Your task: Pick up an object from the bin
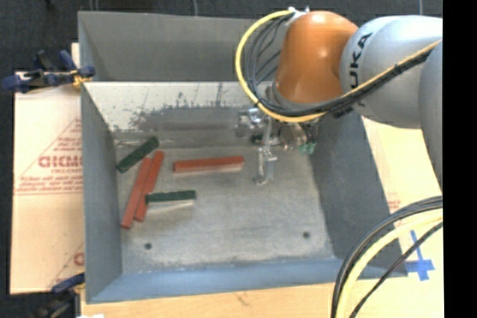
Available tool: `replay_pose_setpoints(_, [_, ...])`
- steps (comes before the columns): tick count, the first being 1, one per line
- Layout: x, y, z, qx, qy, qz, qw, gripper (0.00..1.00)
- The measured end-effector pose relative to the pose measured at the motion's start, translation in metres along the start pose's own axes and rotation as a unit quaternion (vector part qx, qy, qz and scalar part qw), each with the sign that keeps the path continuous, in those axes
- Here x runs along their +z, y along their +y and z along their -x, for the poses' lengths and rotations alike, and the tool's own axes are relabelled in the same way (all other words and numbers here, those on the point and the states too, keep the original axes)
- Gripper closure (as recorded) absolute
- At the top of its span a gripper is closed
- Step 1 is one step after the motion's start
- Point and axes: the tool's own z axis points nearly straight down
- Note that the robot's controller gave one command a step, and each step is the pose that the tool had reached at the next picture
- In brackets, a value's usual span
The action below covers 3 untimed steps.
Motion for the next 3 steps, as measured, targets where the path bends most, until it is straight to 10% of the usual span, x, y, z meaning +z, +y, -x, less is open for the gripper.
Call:
replay_pose_setpoints(1, [0.030, 0.004, 0.008, -0.096, 0.0010, 0.000, 0.9954, 0.00])
replay_pose_setpoints(2, [0.058, 0.021, 0.022, -0.051, -0.0002, 0.000, 0.9987, 0.00])
replay_pose_setpoints(3, [0.076, 0.030, 0.029, -0.179, 0.0000, 0.001, 0.9838, 1.00])
